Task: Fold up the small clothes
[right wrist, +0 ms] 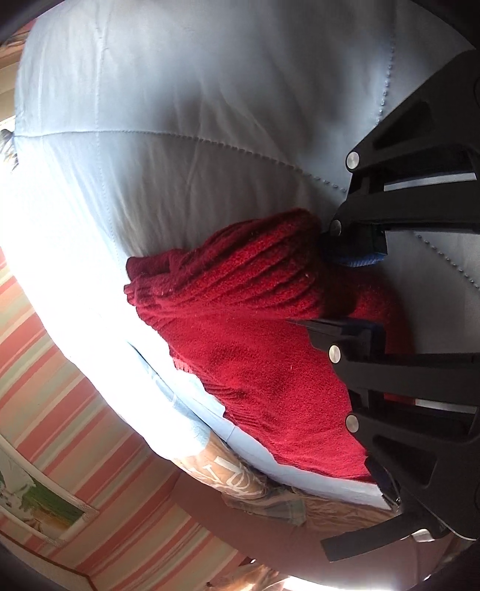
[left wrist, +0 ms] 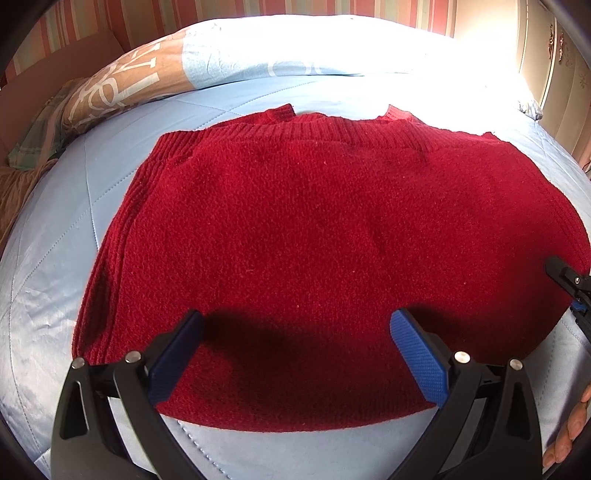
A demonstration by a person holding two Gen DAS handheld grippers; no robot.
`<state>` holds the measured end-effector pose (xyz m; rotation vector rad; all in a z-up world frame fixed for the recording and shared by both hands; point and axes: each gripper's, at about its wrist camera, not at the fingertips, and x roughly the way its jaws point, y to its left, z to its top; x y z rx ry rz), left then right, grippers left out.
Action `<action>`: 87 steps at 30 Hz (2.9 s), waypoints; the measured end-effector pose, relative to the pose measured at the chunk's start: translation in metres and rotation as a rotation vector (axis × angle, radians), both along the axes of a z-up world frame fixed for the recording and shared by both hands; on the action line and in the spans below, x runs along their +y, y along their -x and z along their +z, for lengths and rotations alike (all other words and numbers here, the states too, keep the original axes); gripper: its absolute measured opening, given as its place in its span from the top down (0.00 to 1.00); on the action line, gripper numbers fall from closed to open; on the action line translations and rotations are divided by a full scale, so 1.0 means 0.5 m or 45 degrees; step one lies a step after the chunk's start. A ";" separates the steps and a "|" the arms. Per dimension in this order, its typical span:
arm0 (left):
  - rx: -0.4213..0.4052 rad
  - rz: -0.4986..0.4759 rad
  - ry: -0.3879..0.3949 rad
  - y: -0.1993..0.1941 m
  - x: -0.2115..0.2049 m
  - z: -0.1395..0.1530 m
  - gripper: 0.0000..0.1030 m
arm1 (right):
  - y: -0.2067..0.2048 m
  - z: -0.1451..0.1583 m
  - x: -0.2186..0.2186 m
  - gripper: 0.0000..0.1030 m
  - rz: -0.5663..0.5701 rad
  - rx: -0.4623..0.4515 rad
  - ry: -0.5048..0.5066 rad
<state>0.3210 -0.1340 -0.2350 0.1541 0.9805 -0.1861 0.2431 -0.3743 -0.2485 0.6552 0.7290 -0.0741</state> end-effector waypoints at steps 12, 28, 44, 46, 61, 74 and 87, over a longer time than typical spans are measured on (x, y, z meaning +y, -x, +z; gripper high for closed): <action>-0.073 -0.072 0.118 0.008 0.075 0.076 0.02 | -0.040 0.093 0.109 0.79 0.148 -0.086 0.363; -0.177 0.276 0.088 -0.044 0.520 0.124 0.02 | -0.142 0.126 0.527 0.81 0.660 -0.178 0.809; -0.090 0.295 0.298 -0.044 0.544 0.111 0.02 | -0.128 0.016 0.689 0.80 0.948 -0.002 0.784; -0.084 0.289 0.313 -0.050 0.533 0.111 0.02 | -0.125 0.015 0.686 0.79 0.957 -0.009 0.787; -0.002 0.102 0.395 -0.149 0.420 0.087 0.02 | -0.088 0.043 0.642 0.71 0.944 -0.072 0.759; 0.063 -0.107 0.421 -0.182 0.309 0.077 0.02 | 0.009 0.141 0.495 0.25 0.691 -0.175 0.685; 0.007 -0.093 0.108 -0.172 0.293 0.037 0.05 | -0.009 0.127 0.418 0.25 0.596 -0.108 0.669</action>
